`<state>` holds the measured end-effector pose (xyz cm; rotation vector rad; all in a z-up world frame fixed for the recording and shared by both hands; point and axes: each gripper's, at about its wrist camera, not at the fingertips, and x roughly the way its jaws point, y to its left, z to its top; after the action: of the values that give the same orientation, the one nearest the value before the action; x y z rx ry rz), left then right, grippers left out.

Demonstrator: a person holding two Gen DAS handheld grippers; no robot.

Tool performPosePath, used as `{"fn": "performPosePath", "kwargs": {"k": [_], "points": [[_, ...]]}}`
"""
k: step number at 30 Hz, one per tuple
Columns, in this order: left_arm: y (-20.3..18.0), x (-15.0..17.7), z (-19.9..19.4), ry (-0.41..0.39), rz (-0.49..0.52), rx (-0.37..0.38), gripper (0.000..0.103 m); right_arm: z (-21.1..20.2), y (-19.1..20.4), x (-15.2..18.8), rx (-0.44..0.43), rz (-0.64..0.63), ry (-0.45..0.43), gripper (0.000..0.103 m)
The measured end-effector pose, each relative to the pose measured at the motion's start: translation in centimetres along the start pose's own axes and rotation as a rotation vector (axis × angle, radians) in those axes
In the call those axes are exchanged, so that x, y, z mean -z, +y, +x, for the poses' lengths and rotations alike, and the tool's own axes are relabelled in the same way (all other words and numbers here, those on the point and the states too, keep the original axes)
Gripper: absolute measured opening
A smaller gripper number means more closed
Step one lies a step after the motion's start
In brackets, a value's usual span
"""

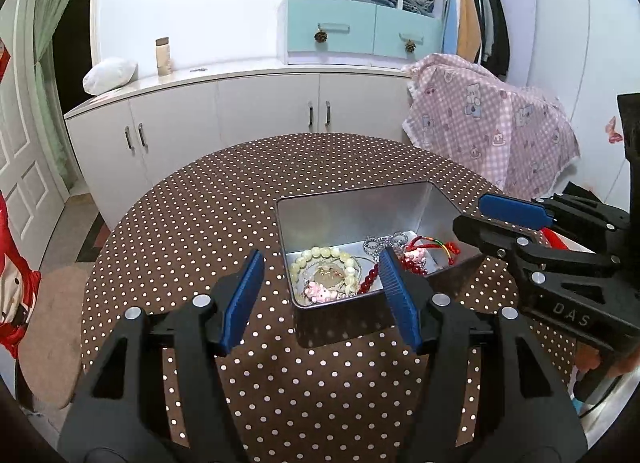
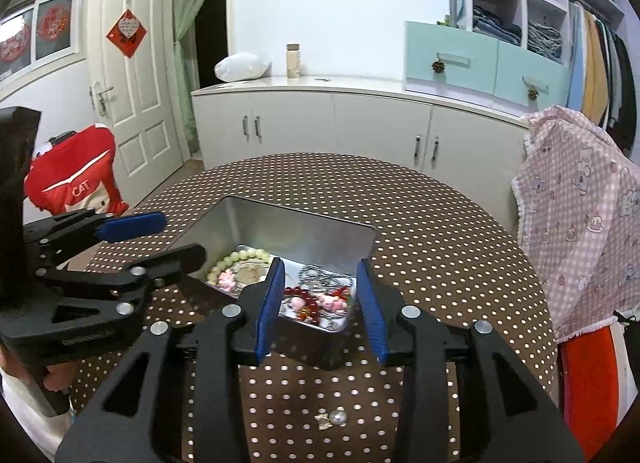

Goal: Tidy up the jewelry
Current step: 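Carry both items to the box and open both tools over it, then grasp the silver bead on the table with the right tool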

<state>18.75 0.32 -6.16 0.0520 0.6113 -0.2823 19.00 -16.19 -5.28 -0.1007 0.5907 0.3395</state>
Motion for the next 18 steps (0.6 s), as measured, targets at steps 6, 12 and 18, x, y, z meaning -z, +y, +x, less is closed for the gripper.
{"fn": "performPosePath", "kwargs": {"k": [6,12,18], "points": [[0.1,0.0,0.1,0.012,-0.003,-0.006,0.06,-0.5,-0.8,0.3,0.015,0.024,0.0,0.037],[0.0,0.0,-0.1,0.013,-0.001,0.001,0.06,-1.2,-1.2,0.4,0.026,0.026,-0.005,0.037],[0.0,0.1,-0.2,0.012,0.0,0.002,0.06,-1.9,-1.8,0.8,0.046,0.043,-0.01,0.037]]}}
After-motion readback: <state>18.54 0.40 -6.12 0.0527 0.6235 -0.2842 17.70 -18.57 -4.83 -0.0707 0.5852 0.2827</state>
